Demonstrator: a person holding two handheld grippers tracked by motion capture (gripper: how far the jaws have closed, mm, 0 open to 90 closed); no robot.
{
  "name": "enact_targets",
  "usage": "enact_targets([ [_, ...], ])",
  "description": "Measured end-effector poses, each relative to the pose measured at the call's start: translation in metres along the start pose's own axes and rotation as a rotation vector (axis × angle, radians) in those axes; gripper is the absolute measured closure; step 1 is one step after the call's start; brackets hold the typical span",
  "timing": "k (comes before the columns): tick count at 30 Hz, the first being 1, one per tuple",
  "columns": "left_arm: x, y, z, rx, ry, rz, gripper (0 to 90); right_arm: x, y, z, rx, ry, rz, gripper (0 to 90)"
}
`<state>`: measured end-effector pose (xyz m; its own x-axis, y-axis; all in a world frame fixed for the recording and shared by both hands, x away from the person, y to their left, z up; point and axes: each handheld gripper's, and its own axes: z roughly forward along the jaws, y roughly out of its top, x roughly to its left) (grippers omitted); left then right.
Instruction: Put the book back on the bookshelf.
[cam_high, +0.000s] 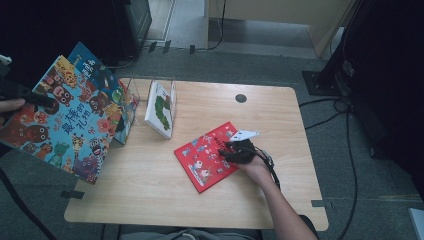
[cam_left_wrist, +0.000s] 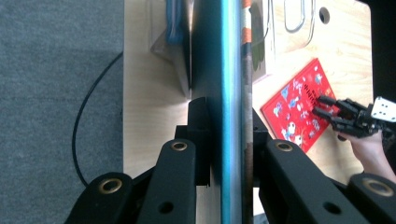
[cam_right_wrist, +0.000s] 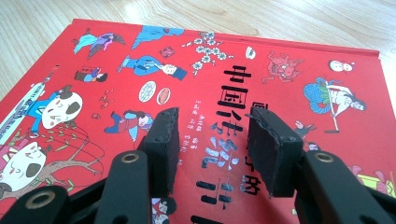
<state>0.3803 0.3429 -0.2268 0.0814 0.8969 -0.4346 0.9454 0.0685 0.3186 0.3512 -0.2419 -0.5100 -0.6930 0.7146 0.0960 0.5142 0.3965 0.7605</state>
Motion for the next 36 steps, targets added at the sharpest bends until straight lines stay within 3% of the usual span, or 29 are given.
enact_targets([
  [4, 0.000, 0.012, 0.004, -0.006, -0.005, -0.020, 81.2, 0.000, 0.000, 0.000, -0.002, -0.001, 0.001, 53.6],
  [10, -0.008, 0.031, 0.011, -0.027, 0.025, -0.009, 81.1, 0.001, 0.000, 0.001, -0.001, 0.005, -0.008, 53.8],
  [15, -0.011, 0.046, 0.022, -0.031, 0.027, -0.009, 81.2, 0.004, 0.001, 0.002, 0.005, -0.004, -0.014, 52.9],
  [20, -0.015, 0.057, 0.033, -0.034, 0.032, 0.020, 81.4, 0.004, 0.000, 0.001, -0.007, 0.018, -0.013, 52.9],
  [24, -0.016, 0.068, 0.044, -0.023, 0.039, 0.025, 81.3, 0.006, -0.004, 0.000, -0.025, 0.020, -0.013, 52.9],
  [30, -0.016, 0.078, 0.061, 0.020, 0.066, 0.036, 81.3, 0.010, -0.010, -0.006, -0.013, 0.009, -0.062, 52.3],
  [36, -0.011, 0.087, 0.050, 0.022, 0.060, 0.024, 81.5, 0.012, -0.015, -0.010, -0.030, -0.004, -0.040, 51.8],
])
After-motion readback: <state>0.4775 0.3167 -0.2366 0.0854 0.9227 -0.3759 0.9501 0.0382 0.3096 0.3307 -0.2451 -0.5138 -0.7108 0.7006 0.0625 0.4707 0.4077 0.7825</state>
